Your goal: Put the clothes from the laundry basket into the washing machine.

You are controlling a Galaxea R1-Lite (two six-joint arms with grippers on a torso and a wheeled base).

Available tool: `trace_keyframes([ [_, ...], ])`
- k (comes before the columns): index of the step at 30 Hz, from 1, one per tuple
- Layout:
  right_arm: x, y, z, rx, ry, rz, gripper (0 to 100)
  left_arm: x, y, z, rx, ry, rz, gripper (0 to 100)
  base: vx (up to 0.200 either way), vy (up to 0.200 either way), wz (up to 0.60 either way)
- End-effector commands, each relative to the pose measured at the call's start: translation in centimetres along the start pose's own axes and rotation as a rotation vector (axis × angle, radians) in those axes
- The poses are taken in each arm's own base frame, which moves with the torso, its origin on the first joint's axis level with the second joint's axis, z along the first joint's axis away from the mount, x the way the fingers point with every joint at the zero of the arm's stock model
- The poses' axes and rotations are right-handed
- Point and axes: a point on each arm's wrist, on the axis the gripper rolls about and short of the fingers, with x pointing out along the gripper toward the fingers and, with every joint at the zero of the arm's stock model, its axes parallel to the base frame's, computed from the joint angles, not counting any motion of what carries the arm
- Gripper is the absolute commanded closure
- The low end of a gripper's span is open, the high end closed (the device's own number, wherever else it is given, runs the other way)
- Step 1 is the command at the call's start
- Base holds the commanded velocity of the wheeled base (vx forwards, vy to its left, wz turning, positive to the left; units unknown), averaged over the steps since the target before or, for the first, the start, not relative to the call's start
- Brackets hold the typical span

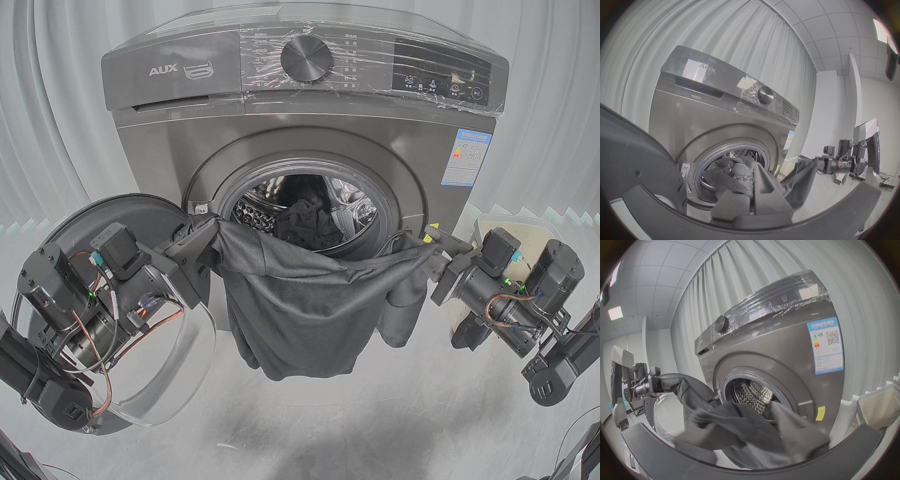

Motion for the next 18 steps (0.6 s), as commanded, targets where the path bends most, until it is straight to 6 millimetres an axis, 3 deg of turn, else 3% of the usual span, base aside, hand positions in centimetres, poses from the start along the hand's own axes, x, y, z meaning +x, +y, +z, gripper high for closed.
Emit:
trace_keyframes([
  [1, -1.3, 0.0, -1.6, 0.009, 0.088, -0.004, 0, 1.4, -0.1, 0.4, -0.005, -0.036, -0.019, 100, 0.0, 0.0, 0.0],
  [5, -2.0, 0.0, -3.3, 0.015, 0.165, 0.009, 0, 2.7, -0.2, 0.1, -0.006, -0.048, -0.029, 100, 0.0, 0.0, 0.0],
  [6, -1.7, -0.2, -5.3, 0.022, 0.235, 0.017, 0, 3.5, -0.8, 0.2, -0.009, -0.063, -0.038, 100, 0.0, 0.0, 0.0],
  [8, -1.4, -0.2, -6.5, 0.024, 0.274, 0.02, 0, 4.2, -1.4, 0.0, -0.017, -0.066, -0.034, 100, 0.0, 0.0, 0.0],
  [13, -1.7, 0.9, -8.7, 0.016, 0.362, 0.085, 0, 5.2, -2.0, -0.4, -0.027, -0.072, -0.015, 100, 0.0, 0.0, 0.0],
  [18, -3.3, 1.3, -11.7, 0.025, 0.51, 0.1, 0, 5.5, -2.0, -1.1, -0.023, -0.057, -0.007, 100, 0.0, 0.0, 0.0],
])
